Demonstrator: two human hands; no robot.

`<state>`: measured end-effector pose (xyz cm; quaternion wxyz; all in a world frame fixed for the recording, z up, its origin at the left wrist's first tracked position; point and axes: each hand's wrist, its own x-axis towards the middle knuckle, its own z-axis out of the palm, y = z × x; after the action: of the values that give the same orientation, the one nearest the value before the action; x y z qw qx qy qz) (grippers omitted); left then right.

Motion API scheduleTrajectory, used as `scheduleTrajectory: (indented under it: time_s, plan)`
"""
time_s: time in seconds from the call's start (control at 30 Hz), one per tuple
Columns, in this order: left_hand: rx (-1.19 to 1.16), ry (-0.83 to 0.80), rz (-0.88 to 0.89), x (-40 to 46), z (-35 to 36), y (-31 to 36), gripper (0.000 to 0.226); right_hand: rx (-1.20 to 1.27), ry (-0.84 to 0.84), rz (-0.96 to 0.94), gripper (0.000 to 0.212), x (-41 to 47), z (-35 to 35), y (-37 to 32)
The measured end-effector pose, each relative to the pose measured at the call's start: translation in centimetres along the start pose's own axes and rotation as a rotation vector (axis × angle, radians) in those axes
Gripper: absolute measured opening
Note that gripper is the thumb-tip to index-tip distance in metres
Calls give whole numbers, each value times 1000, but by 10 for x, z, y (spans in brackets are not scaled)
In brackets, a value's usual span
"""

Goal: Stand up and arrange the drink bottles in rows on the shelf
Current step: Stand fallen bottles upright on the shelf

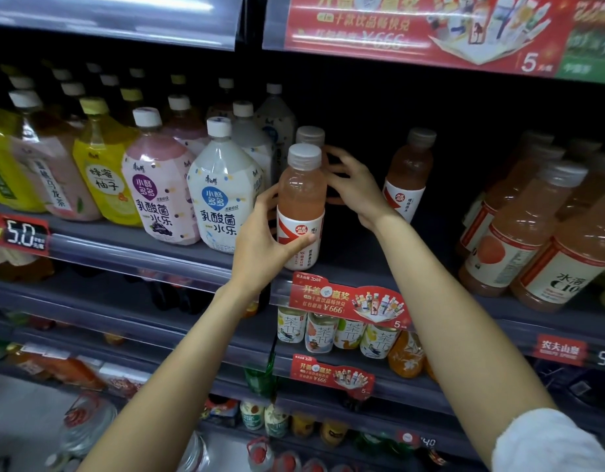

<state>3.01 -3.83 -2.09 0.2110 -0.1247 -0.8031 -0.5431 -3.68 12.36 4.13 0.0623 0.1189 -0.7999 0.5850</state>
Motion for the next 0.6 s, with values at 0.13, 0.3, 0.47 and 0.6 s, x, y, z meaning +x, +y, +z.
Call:
scheduleTrajectory:
  time_s: [0.13, 0.3, 0.47, 0.6]
  plan:
    - [16, -8, 15, 0, 1, -1, 87, 4, -16, 11, 50, 2, 0, 2]
    - [94, 39, 93, -3, 6, -3, 96, -28, 93, 21, 54, -14, -5, 3]
    - [199, 186, 164, -9, 19, 4, 89, -207, 441, -330, 29, -68, -33, 20]
    - [170, 228, 167, -8, 24, 3, 87, -558, 719, -410, 33, -75, -63, 46]
